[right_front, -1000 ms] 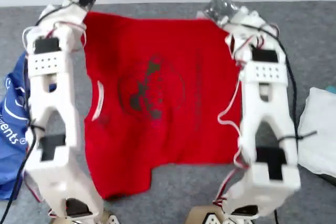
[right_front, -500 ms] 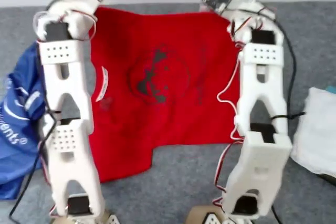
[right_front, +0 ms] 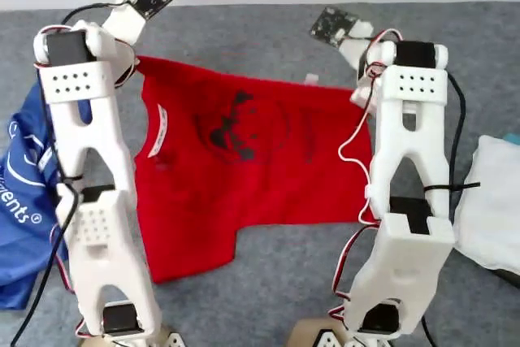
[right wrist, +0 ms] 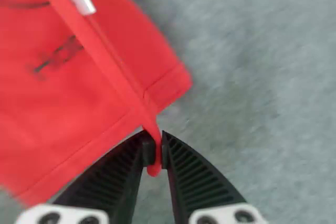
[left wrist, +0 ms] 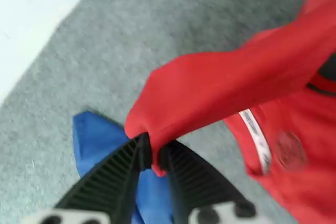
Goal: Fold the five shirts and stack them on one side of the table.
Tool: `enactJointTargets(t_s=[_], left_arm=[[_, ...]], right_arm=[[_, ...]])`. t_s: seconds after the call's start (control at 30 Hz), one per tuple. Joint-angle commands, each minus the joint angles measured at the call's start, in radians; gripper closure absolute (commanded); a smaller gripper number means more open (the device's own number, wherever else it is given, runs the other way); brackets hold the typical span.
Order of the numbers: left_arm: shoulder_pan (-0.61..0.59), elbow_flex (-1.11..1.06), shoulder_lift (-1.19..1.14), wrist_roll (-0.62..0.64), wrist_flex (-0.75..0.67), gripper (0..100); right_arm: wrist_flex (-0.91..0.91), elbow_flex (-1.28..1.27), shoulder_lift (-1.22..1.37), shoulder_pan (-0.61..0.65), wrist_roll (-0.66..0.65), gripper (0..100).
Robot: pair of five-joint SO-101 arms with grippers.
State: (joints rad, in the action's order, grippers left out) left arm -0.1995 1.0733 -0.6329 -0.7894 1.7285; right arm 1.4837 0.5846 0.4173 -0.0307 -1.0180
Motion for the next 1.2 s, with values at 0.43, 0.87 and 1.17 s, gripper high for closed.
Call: enactJointTargets(t_s=[0.43,0.87,1.17], left_arm=[[0.172,-1.460,1.069,-0.074,0.029,99],[0.175,-1.784,1.226,-0.072,0.029,99],[0.176,-1.831,1.261,-0.072,0.029,99]], right_arm=[[0.311,-0.094,-0.160,-0.039,-0.009,98.7],[0.249,-0.442,-0.321,-0.039,-0.017,98.7],[0.116,-0.621,-0.375,-0.056,-0.017,98.7]])
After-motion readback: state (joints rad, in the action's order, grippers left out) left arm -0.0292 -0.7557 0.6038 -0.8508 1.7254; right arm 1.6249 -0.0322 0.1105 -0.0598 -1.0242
